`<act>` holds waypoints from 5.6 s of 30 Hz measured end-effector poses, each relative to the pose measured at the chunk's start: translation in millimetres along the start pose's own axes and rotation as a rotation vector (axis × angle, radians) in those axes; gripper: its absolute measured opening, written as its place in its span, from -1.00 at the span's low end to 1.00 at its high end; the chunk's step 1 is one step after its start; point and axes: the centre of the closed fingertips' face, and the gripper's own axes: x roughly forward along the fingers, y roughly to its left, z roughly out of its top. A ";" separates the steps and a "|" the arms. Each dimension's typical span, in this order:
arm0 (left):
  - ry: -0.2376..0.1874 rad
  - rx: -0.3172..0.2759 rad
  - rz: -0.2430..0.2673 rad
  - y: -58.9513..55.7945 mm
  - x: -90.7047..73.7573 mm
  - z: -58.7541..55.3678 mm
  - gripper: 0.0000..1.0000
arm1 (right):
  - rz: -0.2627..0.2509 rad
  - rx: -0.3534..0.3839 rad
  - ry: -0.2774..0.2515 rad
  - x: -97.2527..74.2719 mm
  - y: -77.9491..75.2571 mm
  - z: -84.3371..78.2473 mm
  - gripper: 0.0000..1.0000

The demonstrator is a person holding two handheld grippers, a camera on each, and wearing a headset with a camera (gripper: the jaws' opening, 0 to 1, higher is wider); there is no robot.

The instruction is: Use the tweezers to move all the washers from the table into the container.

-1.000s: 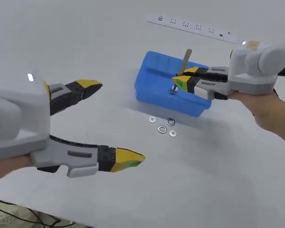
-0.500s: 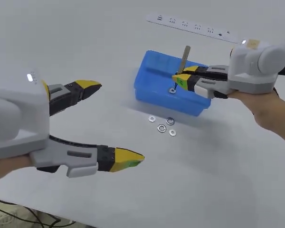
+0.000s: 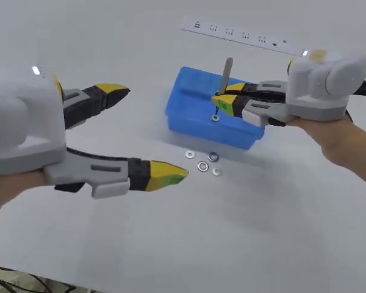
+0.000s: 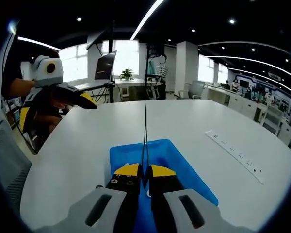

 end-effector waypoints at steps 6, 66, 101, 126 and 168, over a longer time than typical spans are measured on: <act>-0.048 0.005 -0.037 3.3 20.9 22.0 0.82 | 0.005 -0.045 0.000 -6.4 2.1 6.9 -0.86; -0.023 0.398 -0.300 -3.4 97.8 69.1 -0.92 | -0.049 -0.181 0.068 -23.9 13.0 15.1 -0.67; -0.077 0.371 -0.327 -34.3 48.8 69.8 -0.92 | -0.246 -0.044 0.202 -123.8 48.8 -32.5 0.04; 0.001 0.333 -0.410 -59.1 49.3 11.3 -0.92 | -0.148 0.073 0.277 -118.3 87.5 -80.3 0.90; 0.037 0.349 -0.424 -60.2 57.0 -8.8 -0.91 | -0.050 0.177 0.234 -103.5 115.3 -85.5 0.94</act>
